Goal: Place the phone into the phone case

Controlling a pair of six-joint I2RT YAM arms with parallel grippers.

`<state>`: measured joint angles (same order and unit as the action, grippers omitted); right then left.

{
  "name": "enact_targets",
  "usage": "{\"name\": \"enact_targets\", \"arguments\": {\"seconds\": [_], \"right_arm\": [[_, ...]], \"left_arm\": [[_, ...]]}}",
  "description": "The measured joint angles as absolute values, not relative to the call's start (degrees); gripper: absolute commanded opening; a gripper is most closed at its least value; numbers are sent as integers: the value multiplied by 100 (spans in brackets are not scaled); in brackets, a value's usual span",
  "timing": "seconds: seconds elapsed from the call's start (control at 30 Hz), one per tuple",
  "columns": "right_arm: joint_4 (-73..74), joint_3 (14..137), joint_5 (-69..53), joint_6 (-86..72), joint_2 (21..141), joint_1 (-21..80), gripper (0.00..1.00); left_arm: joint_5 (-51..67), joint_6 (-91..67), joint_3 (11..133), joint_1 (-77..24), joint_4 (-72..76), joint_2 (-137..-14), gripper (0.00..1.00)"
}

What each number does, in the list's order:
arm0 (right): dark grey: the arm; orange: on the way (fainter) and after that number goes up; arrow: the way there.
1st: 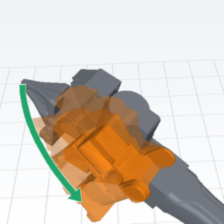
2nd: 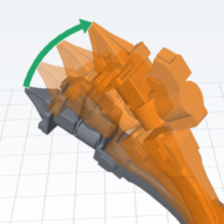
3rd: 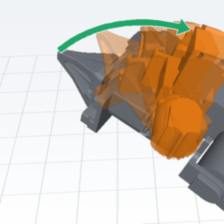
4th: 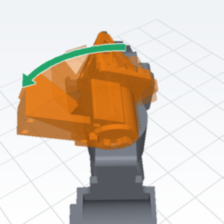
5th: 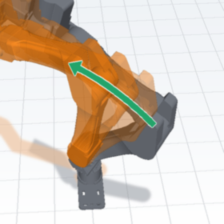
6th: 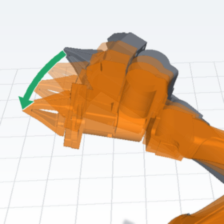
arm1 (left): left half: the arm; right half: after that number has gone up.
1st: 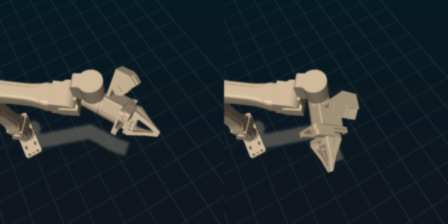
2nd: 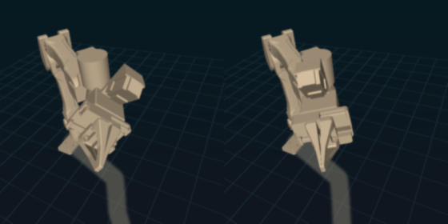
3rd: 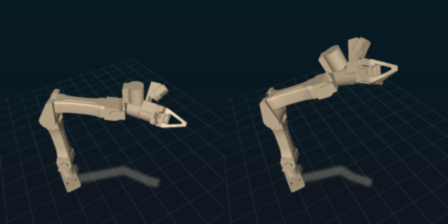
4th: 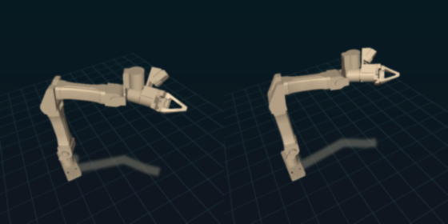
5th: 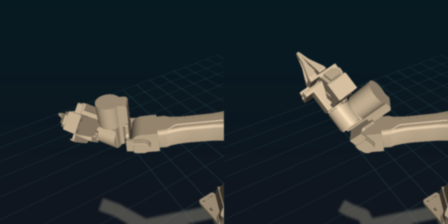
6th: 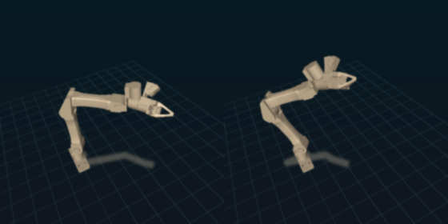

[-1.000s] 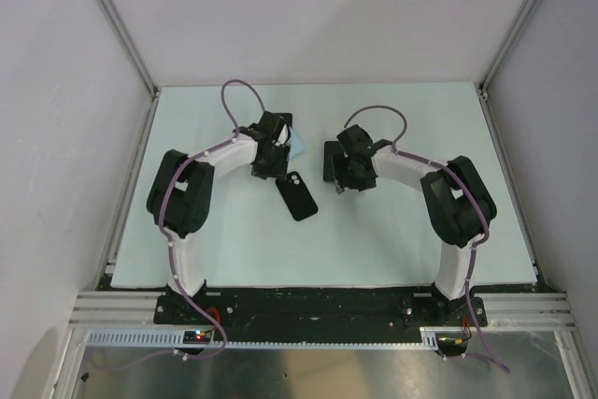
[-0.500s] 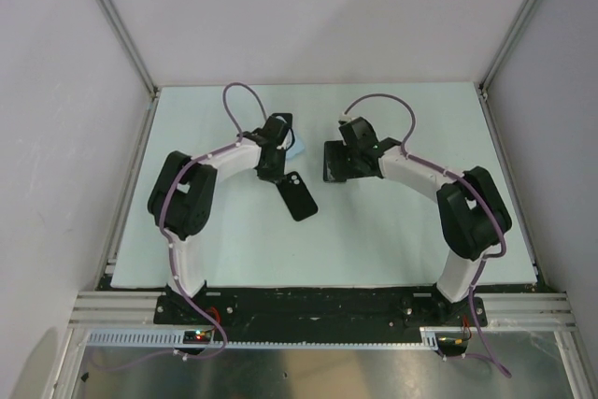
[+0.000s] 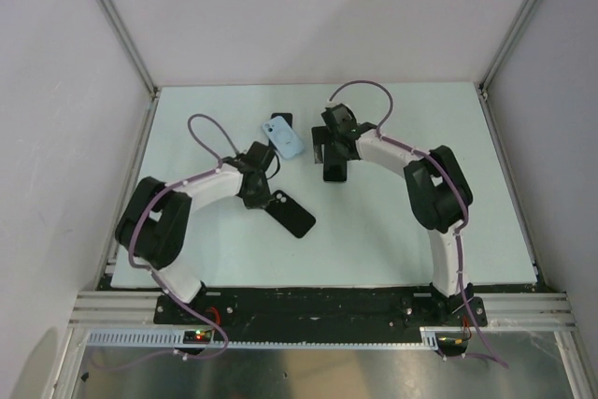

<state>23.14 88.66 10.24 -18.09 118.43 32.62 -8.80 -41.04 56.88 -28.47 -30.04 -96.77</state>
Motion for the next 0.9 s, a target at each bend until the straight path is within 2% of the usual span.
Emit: {"name": "enact_targets", "arguments": {"seconds": [0.23,0.6,0.77,0.9], "right_arm": [[2436,9111,1094,-1837,12127,3249,99],[2661,9277,1179,-1957,12394,3232,99],[2709,9323,1177,-1990,12433,3223,91],[2744,9323,1177,-1977,12436,3234,78]], "left_arm": [[-812,-4825,5129,-2915,-3277,-8952,10],[-705,-5424,4842,-3015,-3223,-8173,51],[-707,-5376,4842,-3015,-3203,-7966,60],[-698,-5190,4842,-2950,-3190,-7780,64]]}}
